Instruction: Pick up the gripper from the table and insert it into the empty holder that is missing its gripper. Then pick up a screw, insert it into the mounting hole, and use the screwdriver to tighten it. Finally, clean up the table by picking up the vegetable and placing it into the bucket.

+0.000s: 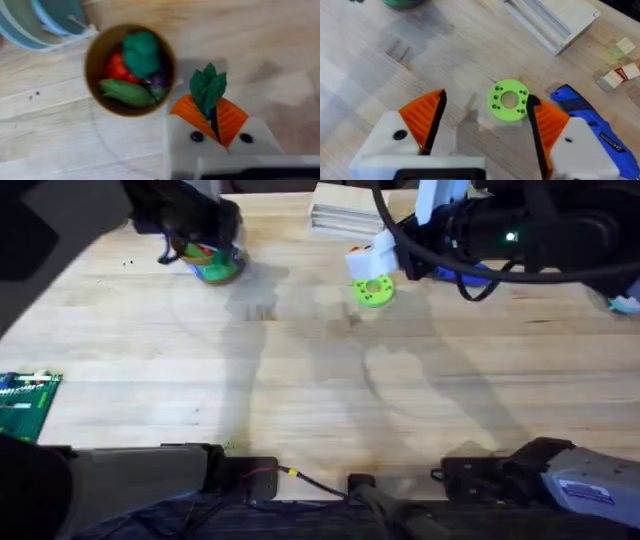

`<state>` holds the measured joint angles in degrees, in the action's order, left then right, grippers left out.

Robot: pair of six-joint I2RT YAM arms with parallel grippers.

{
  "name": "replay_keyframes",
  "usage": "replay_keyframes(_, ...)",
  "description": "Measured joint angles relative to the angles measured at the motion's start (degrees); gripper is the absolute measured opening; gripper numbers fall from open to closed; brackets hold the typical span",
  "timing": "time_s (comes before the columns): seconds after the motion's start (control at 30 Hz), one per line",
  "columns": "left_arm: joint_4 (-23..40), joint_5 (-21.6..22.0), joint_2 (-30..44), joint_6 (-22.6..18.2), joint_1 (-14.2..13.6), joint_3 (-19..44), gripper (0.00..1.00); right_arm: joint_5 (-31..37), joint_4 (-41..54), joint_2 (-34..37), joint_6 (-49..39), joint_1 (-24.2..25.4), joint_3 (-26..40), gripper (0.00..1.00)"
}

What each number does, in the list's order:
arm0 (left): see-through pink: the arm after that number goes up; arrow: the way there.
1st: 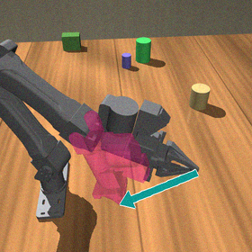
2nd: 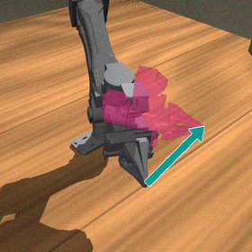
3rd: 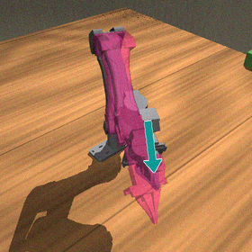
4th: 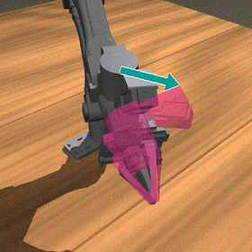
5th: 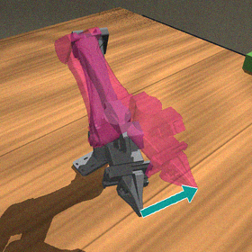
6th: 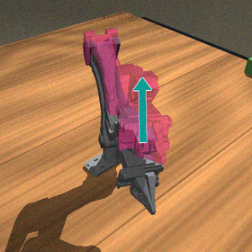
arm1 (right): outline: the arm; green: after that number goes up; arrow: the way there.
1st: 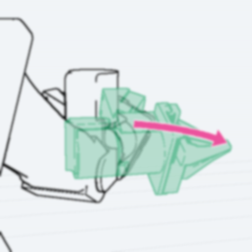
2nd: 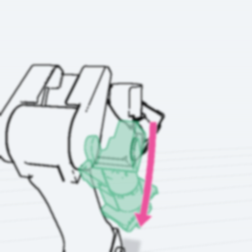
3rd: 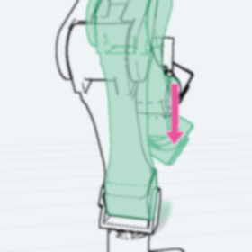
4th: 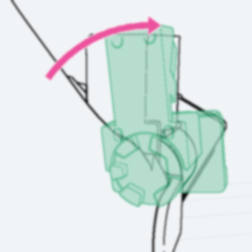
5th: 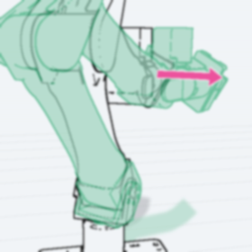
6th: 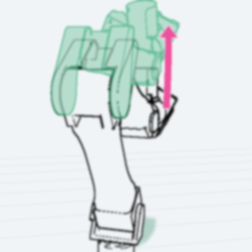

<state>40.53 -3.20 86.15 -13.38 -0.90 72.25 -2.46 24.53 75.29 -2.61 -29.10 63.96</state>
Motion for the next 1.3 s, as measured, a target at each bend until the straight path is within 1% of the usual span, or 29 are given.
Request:
replay_keyframes(0.13, -3.6, 0.0, 0.0, 3.4, 5.0, 0.1, 0.018, 0.0, 0.0, 0.0, 0.0, 0.0, 0.0, 0.991)
replay_keyframes(0.17, -4.9, 0.0, 0.1, 4.8, 6.4, 0.1, 0.018, 0.0, 0.0, 0.0, 0.0, 0.0, 0.0, 0.992)
replay_keyframes(0.27, -8.0, 0.0, 0.1, 8.2, 9.8, 0.1, 0.018, 0.0, 0.0, 0.0, 0.0, 0.0, 0.0, 0.991)
replay_keyframes(0.37, -11.8, -0.1, 0.4, 11.6, 11.9, 0.1, 0.017, 0.0, 0.0, 0.2, 0.0, 0.0, 0.0, 0.992)
replay_keyframes(0.4, -13.2, -0.3, 0.7, 12.6, 12.2, 0.1, 0.017, 0.0, 0.0, 0.4, 0.0, 0.0, 0.0, 0.992)
replay_keyframes(0.43, -16.1, -1.1, 1.9, 14.4, 12.3, 0.1, 0.017, 0.0, 0.0, 1.6, 0.0, 0.0, 0.0, 0.992)
replay_keyframes(0.47, -16.7, -1.4, 2.4, 14.9, 12.3, 0.1, 0.017, 0.0, 0.0, 2.1, 0.0, 0.0, 0.0, 0.991)
replay_keyframes(0.73, -17.2, -1.8, 7.4, 16.9, 12.1, 0.1, 0.017, 0.0, -0.1, 4.0, 0.0, 0.0, 0.0, 0.991)
replay_keyframes(0.9, -17.3, -1.9, 9.0, 16.9, 12.1, 0.1, 0.026, 0.0, -0.1, 4.1, 0.0, 0.0, 0.0, 0.992)
replay_keyframes(0.93, -17.4, -1.9, 9.0, 17.0, 12.1, 0.1, 0.073, 0.0, -0.1, 4.1, 0.0, 0.0, 0.0, 0.992)
replay_keyframes(0.97, -17.4, -2.0, 9.0, 17.0, 12.1, 0.1, 0.153, 0.0, -0.1, 4.1, 0.0, 0.0, 0.0, 0.992)
replay_keyframes(1.07, -17.5, -2.0, 9.0, 17.1, 12.1, 0.1, 0.608, 0.0, -0.1, 4.1, 0.0, 0.0, 0.0, 0.992)
replay_keyframes(1.1, -17.5, -2.0, 9.0, 17.1, 12.1, 0.1, 0.776, 0.0, -0.1, 4.1, 0.0, 0.0, 0.0, 0.992)
replay_keyframes(1.13, -17.4, -2.0, 9.0, 17.1, 12.1, 0.1, 0.917, 0.0, -0.1, 4.1, 0.0, 0.0, 0.0, 0.992)
replay_keyframes(1.17, -17.4, -2.1, 9.0, 17.3, 12.1, 0.1, 0.973, 0.0, -0.1, 4.1, 0.0, 0.0, 0.0, 0.992)
replay_keyframes(1.3, -17.2, -2.1, 9.0, 17.4, 12.1, 0.1, 0.992, 0.0, -0.1, 4.1, 0.0, 0.0, 0.0, 0.994)
